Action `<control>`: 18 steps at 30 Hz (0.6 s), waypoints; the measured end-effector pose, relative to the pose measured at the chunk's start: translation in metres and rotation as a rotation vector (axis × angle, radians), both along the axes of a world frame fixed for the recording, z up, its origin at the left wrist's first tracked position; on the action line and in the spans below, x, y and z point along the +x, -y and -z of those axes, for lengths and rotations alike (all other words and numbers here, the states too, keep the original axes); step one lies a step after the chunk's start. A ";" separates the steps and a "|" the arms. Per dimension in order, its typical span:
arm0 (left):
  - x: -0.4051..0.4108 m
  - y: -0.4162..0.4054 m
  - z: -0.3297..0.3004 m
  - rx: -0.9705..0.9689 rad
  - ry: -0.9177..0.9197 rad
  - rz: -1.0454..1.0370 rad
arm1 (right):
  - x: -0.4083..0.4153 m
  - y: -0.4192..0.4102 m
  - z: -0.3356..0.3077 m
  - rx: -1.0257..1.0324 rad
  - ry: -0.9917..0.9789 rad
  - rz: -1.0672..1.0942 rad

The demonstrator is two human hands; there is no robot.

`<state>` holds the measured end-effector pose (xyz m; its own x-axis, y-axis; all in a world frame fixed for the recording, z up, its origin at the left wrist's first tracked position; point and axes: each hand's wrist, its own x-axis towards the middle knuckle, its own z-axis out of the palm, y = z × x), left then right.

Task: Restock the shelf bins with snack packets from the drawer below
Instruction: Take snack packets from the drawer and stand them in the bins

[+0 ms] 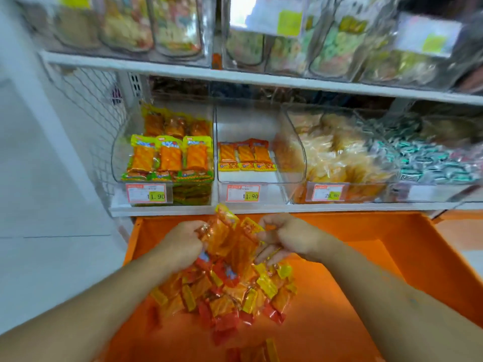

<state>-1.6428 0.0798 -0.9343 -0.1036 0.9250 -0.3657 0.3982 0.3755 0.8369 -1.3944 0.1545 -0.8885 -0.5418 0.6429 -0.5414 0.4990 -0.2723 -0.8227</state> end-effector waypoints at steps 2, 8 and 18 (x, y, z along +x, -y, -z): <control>-0.002 0.014 -0.035 0.024 0.067 0.054 | 0.006 0.010 -0.035 0.052 -0.014 -0.062; 0.001 0.060 -0.105 0.017 0.320 0.066 | 0.014 0.046 -0.100 0.196 -0.150 -0.033; 0.020 0.059 -0.121 0.123 0.344 0.067 | -0.015 0.056 -0.114 0.652 0.073 0.106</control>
<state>-1.6224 0.0209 -0.8137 0.0678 0.9648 -0.2539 0.1059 0.2461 0.9634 -1.4098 0.0985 -0.7745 -0.4346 0.8988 -0.0568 0.5579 0.2192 -0.8004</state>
